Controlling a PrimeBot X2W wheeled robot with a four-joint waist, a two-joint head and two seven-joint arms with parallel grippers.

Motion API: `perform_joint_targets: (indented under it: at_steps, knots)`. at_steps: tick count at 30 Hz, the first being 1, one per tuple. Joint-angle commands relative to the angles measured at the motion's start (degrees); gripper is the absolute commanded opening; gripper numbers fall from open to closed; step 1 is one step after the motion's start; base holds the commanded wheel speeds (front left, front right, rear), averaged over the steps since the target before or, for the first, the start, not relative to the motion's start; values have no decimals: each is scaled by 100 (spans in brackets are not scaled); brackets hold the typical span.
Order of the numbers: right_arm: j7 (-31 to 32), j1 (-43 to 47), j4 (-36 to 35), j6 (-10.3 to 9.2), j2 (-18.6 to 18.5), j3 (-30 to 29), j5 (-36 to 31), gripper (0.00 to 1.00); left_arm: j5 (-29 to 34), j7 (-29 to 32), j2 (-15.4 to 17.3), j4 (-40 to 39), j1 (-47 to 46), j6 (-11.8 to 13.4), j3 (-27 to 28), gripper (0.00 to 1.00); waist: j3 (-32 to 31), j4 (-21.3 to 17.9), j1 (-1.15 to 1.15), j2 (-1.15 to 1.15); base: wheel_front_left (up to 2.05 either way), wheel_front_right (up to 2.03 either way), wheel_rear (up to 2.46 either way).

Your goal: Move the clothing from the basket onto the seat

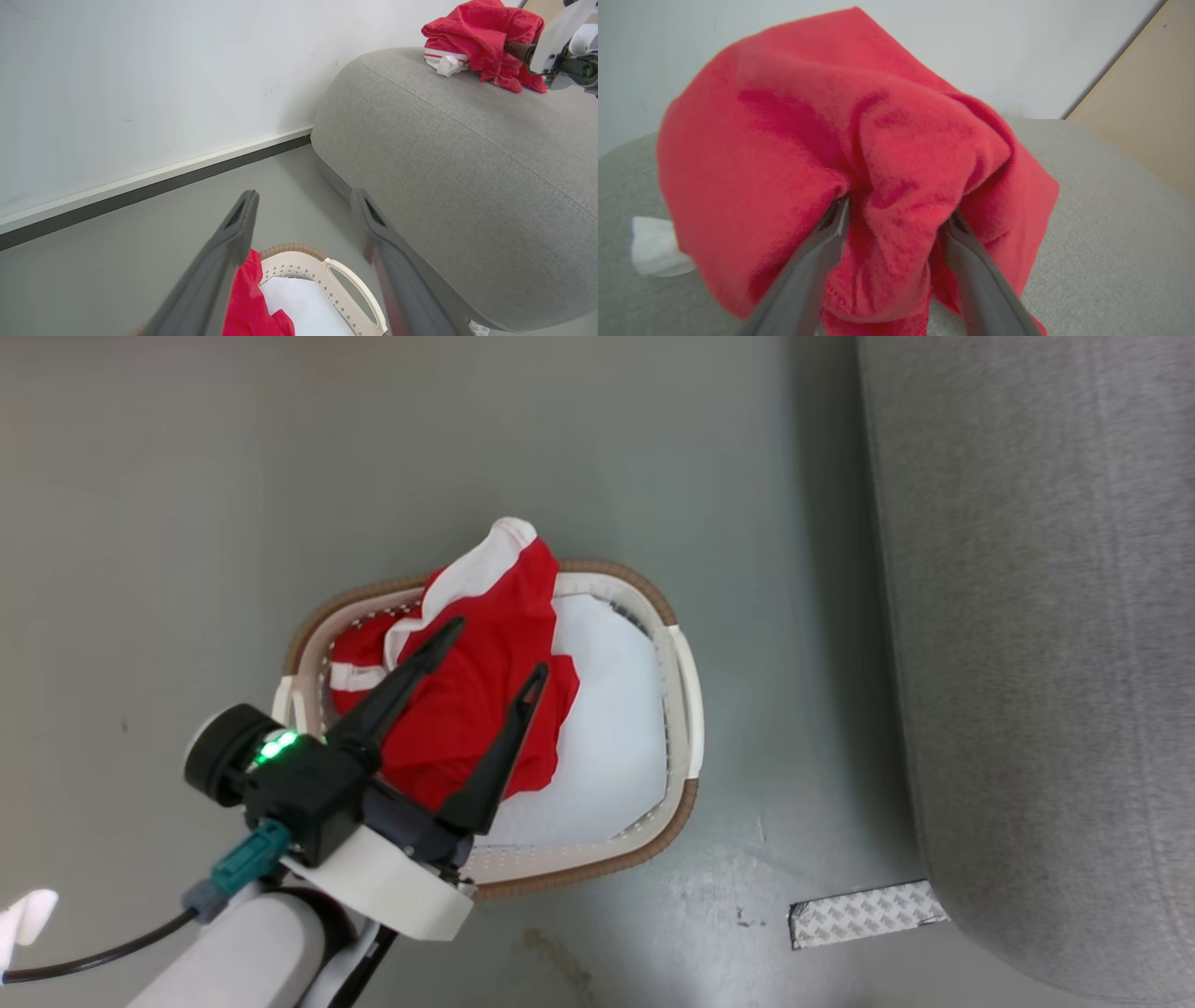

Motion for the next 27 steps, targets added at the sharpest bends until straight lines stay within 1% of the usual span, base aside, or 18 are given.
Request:
perform_joint_targets:
  at_steps: [1, 5, 7, 10, 12, 14, 19, 23, 27]
  knots:
    - [-112, -14, 67, -14, 61, 3, -89, 100, -119, -60, 51, 20, 79, 34, 56, 100, -167, -111, -1, 1, 0, 0, 0]
    - [-381, 312, 186, -14, 142, 204, -216, 100, -232, -163, 18, 162, 203, 101, 137, 100, -557, -261, -1, 1, 0, 0, 0]
    - [-518, 510, 88, -14, 159, 378, -240, 100, -303, -269, -12, 268, 293, 130, 184, 100, -780, -301, -1, 1, 0, 0, 0]
    - [-650, 936, -226, -14, 292, 663, -21, 100, -470, -445, -66, 487, 482, 187, 276, 100, -1117, -328, -1, 1, 0, 0, 0]
    - [-686, 1335, -512, -14, 332, 928, 156, 100, -568, -567, -139, 682, 644, 223, 357, 100, -1392, -307, -1, 1, 0, 0, 0]
    - [-686, 1754, -1036, -14, 433, 1305, 417, 100, -638, -694, -167, 866, 786, 269, 454, 100, -1651, -264, -1, 1, 0, 0, 0]
    - [-687, 3197, -2351, -14, 659, 2188, 1236, 100, -831, -864, -345, 1271, 1303, 405, 859, 100, -2318, -89, -1, 1, 0, 0, 0]
    - [-687, 4263, -3081, -14, 746, 2824, 1695, 100, -663, -881, -549, 1326, 1764, 454, 1402, 100, -2780, 88, -1, 1, 0, 0, 0]
    - [-688, 5100, -3469, -14, 758, 3319, 1866, 100, -328, -878, -844, 1277, 2352, 371, 2026, 100, -3226, 274, -1, 1, 0, 0, 0]
